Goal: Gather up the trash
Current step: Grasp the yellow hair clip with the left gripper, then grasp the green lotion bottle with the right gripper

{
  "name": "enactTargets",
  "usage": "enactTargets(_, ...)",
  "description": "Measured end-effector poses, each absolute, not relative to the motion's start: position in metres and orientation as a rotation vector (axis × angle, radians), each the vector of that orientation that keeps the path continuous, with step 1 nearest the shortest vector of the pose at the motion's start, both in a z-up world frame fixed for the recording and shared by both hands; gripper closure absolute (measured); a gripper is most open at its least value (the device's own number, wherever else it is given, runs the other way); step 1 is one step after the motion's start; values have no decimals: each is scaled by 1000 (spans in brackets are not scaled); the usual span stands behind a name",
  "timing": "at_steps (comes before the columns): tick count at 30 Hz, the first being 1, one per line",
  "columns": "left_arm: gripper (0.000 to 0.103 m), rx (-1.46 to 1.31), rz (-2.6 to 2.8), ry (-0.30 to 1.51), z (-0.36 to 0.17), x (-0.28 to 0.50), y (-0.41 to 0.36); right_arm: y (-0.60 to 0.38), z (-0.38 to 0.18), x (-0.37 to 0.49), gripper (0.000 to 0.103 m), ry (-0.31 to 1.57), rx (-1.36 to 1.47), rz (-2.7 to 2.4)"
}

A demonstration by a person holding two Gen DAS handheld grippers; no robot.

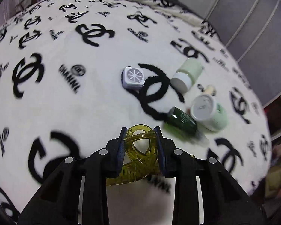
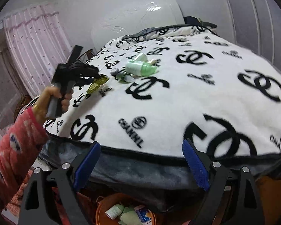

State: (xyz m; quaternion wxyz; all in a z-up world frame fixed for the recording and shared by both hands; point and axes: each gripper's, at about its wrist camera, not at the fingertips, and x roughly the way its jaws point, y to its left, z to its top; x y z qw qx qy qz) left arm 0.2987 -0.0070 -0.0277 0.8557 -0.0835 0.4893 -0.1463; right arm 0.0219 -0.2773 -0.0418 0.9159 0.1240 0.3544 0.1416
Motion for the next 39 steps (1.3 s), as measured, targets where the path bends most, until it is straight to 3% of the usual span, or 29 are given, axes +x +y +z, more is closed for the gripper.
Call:
enactTargets(5, 74, -202, -378, 965, -11, 252, 16, -256, -18, 51, 16, 667, 121, 305)
enactTargets(11, 74, -244, -419, 942, -13, 191, 36, -231, 2, 152, 16, 655, 14, 300)
enactTargets(17, 74, -307, -454, 932, -13, 149, 58, -197, -17, 248, 16, 728, -262, 177)
enactTargets(28, 74, -404, -490, 937, -23, 121, 83, -176, -54, 319, 24, 867, -354, 150)
enactTargets(29, 74, -399, -482, 938, -24, 121, 83, -176, -58, 326, 25, 886, -339, 141)
enactTargets(33, 74, -396, -475, 943, -27, 119, 82, -178, -64, 337, 47, 945, -244, 165)
enactTargets(39, 74, -376, -479, 933, -23, 110, 76, -194, -37, 308, 48, 888, -104, 161)
